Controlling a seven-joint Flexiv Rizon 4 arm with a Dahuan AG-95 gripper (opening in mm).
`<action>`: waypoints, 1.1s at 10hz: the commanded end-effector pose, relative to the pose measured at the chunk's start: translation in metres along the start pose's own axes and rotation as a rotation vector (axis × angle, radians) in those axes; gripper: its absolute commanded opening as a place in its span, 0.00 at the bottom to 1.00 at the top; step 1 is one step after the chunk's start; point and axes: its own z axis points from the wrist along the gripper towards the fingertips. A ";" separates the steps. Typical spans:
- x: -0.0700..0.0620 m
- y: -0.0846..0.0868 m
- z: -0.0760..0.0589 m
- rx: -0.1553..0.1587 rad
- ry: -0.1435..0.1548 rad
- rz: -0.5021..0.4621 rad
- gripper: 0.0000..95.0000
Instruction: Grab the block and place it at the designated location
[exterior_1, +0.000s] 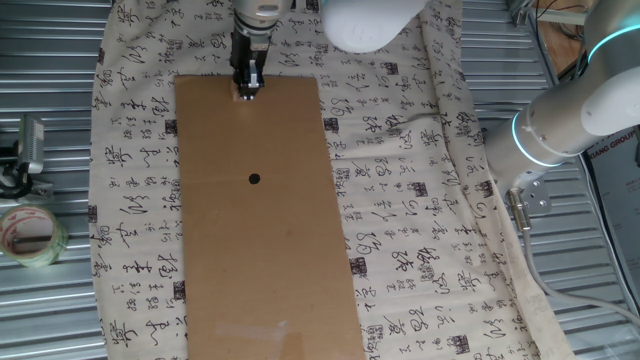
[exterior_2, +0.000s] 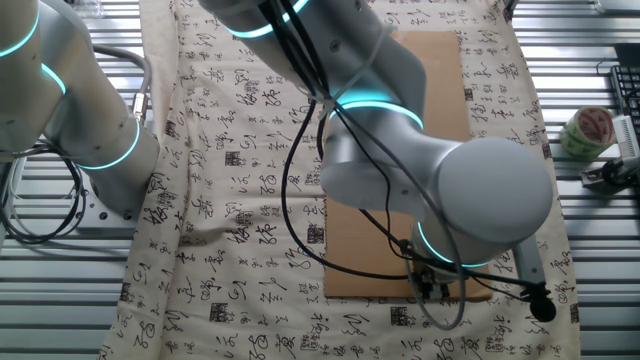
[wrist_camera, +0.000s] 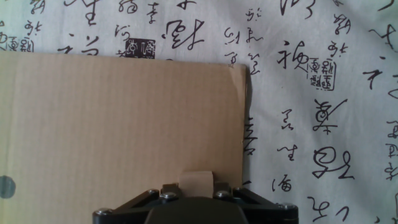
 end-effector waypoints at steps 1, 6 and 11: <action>0.000 0.000 -0.001 0.003 0.001 0.001 0.00; 0.001 0.001 -0.016 0.016 0.002 0.000 0.00; 0.001 0.003 -0.027 0.023 -0.006 0.008 0.00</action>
